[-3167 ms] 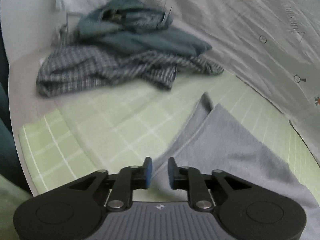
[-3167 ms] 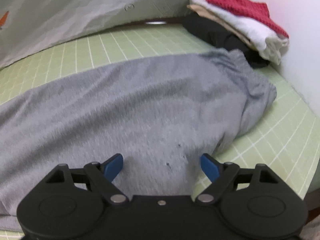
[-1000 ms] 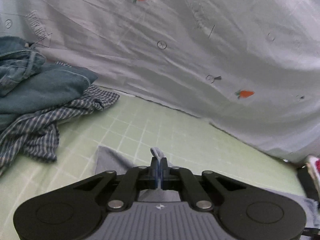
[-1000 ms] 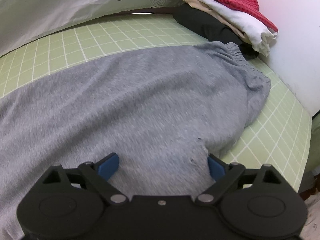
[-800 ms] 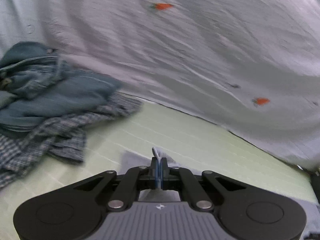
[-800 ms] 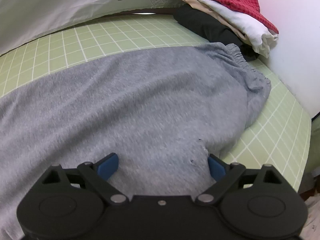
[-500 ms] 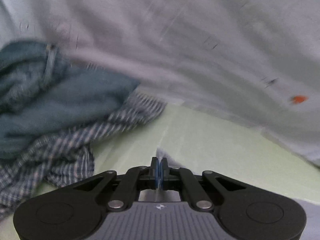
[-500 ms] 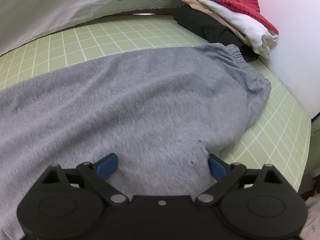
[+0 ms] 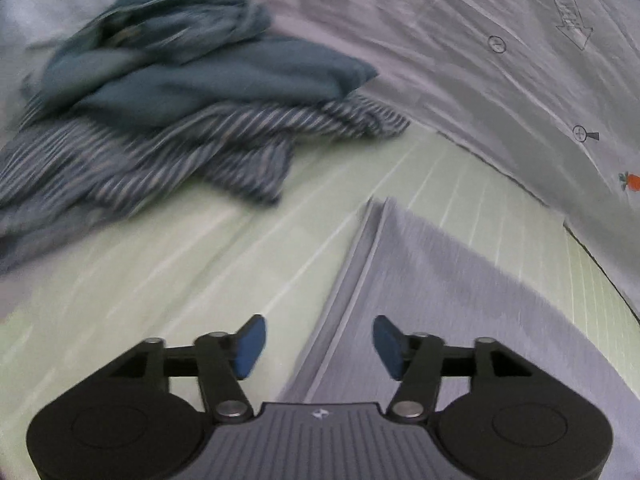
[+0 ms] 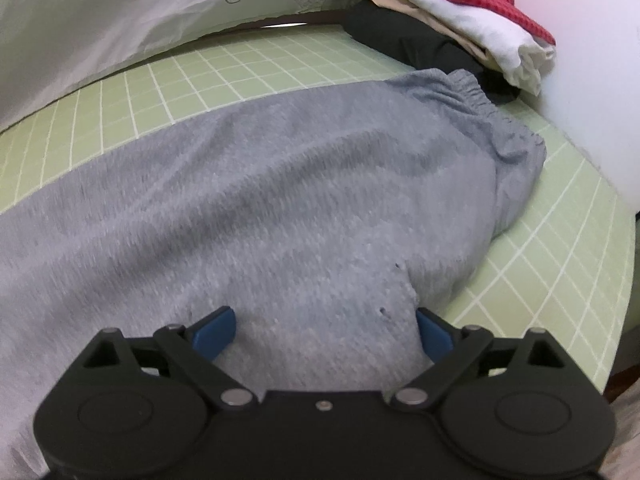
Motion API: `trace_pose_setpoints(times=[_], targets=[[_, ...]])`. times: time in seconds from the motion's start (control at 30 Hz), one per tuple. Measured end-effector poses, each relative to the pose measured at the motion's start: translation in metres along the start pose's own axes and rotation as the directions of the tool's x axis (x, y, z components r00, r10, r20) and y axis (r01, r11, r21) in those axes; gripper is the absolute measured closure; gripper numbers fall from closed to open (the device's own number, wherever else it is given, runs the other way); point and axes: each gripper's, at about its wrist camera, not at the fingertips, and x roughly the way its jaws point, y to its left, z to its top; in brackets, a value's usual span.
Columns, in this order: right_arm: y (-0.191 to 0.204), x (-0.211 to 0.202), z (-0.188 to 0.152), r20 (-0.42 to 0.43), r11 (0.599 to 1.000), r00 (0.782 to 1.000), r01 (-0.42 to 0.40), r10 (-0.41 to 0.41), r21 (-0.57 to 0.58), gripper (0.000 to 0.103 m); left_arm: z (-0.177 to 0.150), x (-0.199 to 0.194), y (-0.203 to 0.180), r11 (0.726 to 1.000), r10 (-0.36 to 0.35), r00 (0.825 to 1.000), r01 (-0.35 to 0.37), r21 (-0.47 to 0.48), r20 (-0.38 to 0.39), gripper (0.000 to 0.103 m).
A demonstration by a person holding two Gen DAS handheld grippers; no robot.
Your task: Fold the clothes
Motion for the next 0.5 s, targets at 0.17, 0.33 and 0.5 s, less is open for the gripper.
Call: trace_pose_setpoints(times=[0.17, 0.33, 0.5], targets=[[-0.010, 0.001, -0.004, -0.014, 0.998, 0.999, -0.052, 0.052, 0.036, 0.007, -0.029, -0.013, 0.011, 0.999, 0.019, 0.999, -0.021, -0.035, -0.041, 0.034], [-0.025, 0.002, -0.009, -0.030, 0.993, 0.996, -0.081, 0.084, 0.086, 0.007, -0.047, -0.021, 0.015, 0.993, 0.003, 0.999, -0.009, -0.116, -0.052, 0.034], [-0.039, 0.000, -0.017, -0.028, 0.990, 0.994, -0.106, 0.109, 0.098, 0.005, -0.054, -0.019, 0.012, 0.988, -0.022, 0.999, 0.015, -0.153, -0.041, 0.034]])
